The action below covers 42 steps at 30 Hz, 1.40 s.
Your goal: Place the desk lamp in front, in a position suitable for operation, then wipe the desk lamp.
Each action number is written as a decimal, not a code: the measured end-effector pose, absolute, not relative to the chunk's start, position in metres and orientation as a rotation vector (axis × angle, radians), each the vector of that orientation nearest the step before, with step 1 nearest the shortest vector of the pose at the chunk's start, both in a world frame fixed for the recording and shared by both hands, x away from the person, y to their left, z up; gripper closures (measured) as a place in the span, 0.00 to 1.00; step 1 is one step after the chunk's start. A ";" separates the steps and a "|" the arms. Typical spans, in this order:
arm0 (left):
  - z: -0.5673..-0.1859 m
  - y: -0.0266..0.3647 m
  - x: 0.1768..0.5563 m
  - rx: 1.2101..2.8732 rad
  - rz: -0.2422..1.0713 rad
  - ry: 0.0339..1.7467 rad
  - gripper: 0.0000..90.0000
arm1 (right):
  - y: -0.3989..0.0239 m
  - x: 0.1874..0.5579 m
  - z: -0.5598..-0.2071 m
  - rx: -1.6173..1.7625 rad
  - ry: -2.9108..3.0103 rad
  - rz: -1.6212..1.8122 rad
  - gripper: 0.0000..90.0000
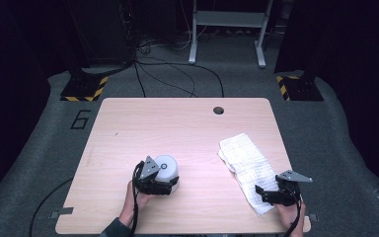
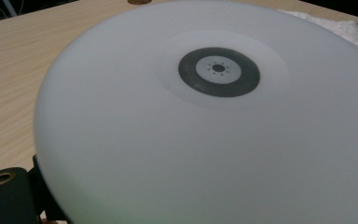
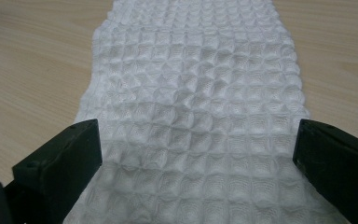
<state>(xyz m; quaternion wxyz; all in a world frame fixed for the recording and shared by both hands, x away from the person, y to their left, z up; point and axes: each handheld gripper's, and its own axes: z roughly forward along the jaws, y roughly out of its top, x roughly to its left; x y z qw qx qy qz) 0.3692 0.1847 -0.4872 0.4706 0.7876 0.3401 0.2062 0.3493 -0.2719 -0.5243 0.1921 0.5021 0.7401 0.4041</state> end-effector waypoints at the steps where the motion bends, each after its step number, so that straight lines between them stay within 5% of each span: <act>1: -0.485 0.182 0.370 1.928 0.506 0.838 0.09 | -0.272 0.349 -0.524 1.412 2.085 1.126 0.01; 16: -0.490 0.150 0.391 1.907 0.465 0.833 0.09 | -0.272 0.349 -0.524 1.414 2.096 1.124 0.01; 42: -0.506 0.151 0.387 1.907 0.490 0.775 0.03 | -0.271 0.350 -0.524 1.413 2.081 1.131 0.01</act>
